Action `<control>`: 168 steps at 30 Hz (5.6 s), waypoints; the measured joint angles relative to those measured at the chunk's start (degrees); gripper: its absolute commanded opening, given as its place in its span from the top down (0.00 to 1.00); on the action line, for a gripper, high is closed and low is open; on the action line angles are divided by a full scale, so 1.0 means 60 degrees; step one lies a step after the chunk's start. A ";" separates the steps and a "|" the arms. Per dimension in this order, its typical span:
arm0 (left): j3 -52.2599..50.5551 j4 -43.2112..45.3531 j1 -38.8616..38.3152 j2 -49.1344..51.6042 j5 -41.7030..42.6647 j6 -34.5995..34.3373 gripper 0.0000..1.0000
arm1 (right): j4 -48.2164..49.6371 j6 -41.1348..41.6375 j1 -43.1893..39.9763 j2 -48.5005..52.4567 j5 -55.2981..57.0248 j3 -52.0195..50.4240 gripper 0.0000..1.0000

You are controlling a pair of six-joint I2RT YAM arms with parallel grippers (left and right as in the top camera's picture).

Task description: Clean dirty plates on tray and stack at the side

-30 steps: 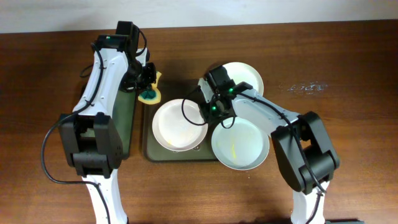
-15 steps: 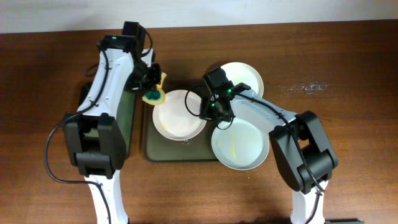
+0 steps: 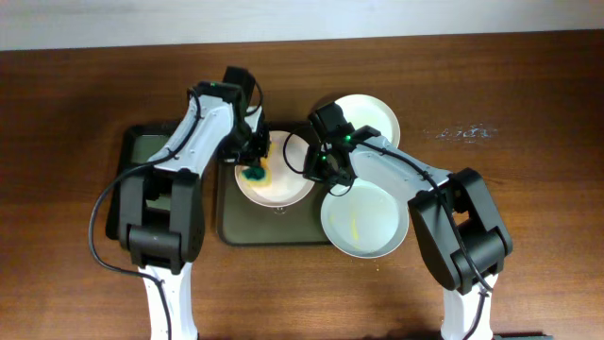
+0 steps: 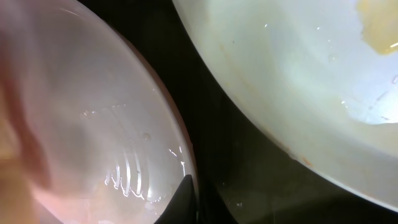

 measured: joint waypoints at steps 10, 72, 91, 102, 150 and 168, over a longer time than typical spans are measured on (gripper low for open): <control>-0.0867 0.0506 0.0044 -0.0025 0.1075 0.1545 1.00 | -0.0066 -0.0029 -0.0011 0.0000 0.0138 0.0000 0.96; 0.2918 -0.1147 -0.0106 -0.0022 -0.1457 0.1479 1.00 | -0.4087 -0.2707 0.2157 -0.3650 0.7799 0.1013 0.96; 0.2918 -0.1147 -0.0106 -0.0022 -0.1457 0.1475 1.00 | -0.3785 -0.2561 0.4747 -0.3723 1.5897 0.1013 0.96; 0.2918 -0.1147 -0.0106 -0.0022 -0.1457 0.1475 1.00 | -0.3759 -0.2521 0.4630 -0.3741 1.3934 0.1013 0.96; 0.2918 -0.1147 -0.0106 -0.0022 -0.1523 0.1475 1.00 | -0.0601 -0.4022 -0.8623 -0.4535 0.1067 -0.4619 0.38; 0.2918 -0.1151 -0.0106 -0.0022 -0.1523 0.1475 1.00 | -0.4404 -0.5038 -0.6196 -0.4685 -0.1621 -0.3268 0.40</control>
